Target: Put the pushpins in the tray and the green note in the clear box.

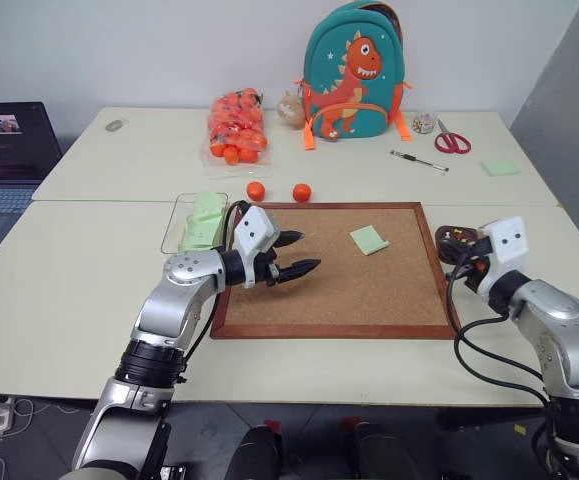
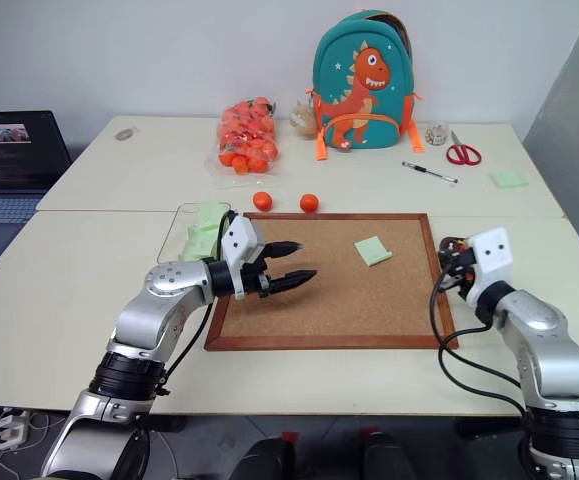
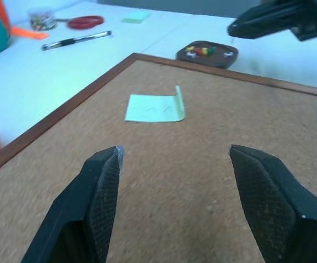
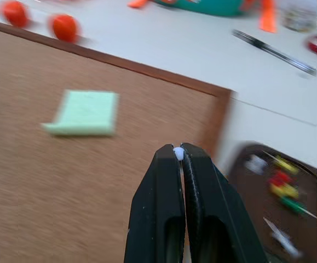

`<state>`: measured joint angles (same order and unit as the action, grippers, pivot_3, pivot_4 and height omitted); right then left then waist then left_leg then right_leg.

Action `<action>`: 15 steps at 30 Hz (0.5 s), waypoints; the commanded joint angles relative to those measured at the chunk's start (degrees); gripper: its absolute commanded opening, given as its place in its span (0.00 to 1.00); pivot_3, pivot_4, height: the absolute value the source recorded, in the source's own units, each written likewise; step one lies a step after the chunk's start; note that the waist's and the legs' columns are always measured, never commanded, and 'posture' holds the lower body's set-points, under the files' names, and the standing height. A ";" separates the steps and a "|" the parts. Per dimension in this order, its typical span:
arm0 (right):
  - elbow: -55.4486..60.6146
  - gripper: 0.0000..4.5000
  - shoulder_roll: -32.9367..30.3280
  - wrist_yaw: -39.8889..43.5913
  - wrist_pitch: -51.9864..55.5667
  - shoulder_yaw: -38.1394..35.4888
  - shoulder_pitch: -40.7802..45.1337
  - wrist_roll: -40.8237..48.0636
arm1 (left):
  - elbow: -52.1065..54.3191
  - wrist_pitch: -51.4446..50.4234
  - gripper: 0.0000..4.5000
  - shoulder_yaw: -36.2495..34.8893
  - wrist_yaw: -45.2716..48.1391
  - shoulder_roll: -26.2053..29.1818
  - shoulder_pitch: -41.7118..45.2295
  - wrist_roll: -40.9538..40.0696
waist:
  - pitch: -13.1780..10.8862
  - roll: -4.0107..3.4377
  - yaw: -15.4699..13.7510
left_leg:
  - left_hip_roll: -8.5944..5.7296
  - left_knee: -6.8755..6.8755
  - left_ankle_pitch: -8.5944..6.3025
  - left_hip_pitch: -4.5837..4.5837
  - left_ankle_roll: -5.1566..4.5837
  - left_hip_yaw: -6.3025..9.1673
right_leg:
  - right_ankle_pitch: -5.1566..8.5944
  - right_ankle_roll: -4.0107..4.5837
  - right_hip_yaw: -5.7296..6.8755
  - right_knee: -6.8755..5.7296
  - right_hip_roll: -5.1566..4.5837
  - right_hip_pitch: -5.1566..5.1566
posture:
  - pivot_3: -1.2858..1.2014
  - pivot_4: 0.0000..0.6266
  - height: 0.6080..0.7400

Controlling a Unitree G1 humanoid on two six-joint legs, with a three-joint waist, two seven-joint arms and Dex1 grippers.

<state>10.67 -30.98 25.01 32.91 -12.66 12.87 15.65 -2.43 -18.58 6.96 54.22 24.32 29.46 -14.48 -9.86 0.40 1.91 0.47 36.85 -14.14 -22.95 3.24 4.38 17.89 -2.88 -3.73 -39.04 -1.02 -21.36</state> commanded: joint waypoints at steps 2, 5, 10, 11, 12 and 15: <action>-8.13 0.00 -1.04 -3.08 -2.61 -2.55 5.44 -1.97 | 2.66 1.83 0.71 0.54 0.60 0.49 0.06 0.02 | 0.00 -0.01 0.22 | 0.02 0.00 0.00 0.03 0.00 -0.03 | 0.00 0.00 -0.03 -0.01 0.02 -0.01 | 0.52 0.24 1.00; -15.41 0.00 -1.44 -4.23 -4.48 -2.80 9.28 -2.97 | 2.47 2.29 0.71 0.86 0.90 0.43 0.34 0.06 | -0.01 0.00 0.33 | 0.01 0.00 0.00 0.04 0.00 -0.06 | 0.00 0.00 -0.05 -0.03 0.03 -0.01 | 0.52 0.24 1.00; -25.43 0.09 -1.60 -3.83 -5.74 -2.44 14.76 -3.44 | 2.57 3.29 0.71 1.48 0.82 0.51 0.23 0.40 | -0.01 0.00 0.13 | 0.01 -0.01 0.00 0.02 0.00 -0.06 | 0.00 0.01 -0.04 -0.01 0.02 -0.01 | 0.52 0.24 1.00; -26.46 0.12 -1.59 -3.71 -5.98 -2.42 15.33 -3.44 | 2.62 3.37 0.71 1.56 0.76 0.51 0.20 0.41 | -0.01 0.00 0.09 | 0.01 -0.01 0.00 0.02 0.00 -0.07 | 0.00 0.01 -0.05 -0.01 0.02 -0.02 | 0.52 0.24 1.00; -27.26 0.16 -1.57 -3.55 -6.16 -2.40 15.84 -3.39 | 2.69 3.42 0.71 1.65 0.70 0.50 0.18 0.41 | -0.01 0.00 0.07 | 0.01 -0.02 0.00 0.01 0.00 -0.07 | 0.00 0.01 -0.05 -0.01 0.02 -0.02 | 0.52 0.24 1.00; -28.23 0.30 -1.50 -3.22 -6.10 -2.28 16.58 -3.12 | 2.69 3.56 0.71 1.77 0.52 0.40 0.26 0.41 | -0.01 -0.01 0.06 | 0.00 -0.02 0.00 0.01 0.00 -0.08 | 0.00 0.01 -0.06 0.00 0.01 -0.02 | 0.52 0.24 1.00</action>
<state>-18.37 -31.45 21.34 28.26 -14.15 28.03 12.46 -2.07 -16.12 8.65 54.63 24.58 29.31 -14.11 -9.87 0.39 1.97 0.47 36.83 -14.14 -22.94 3.23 4.29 17.88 -2.87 -3.80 -39.04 -1.01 -21.38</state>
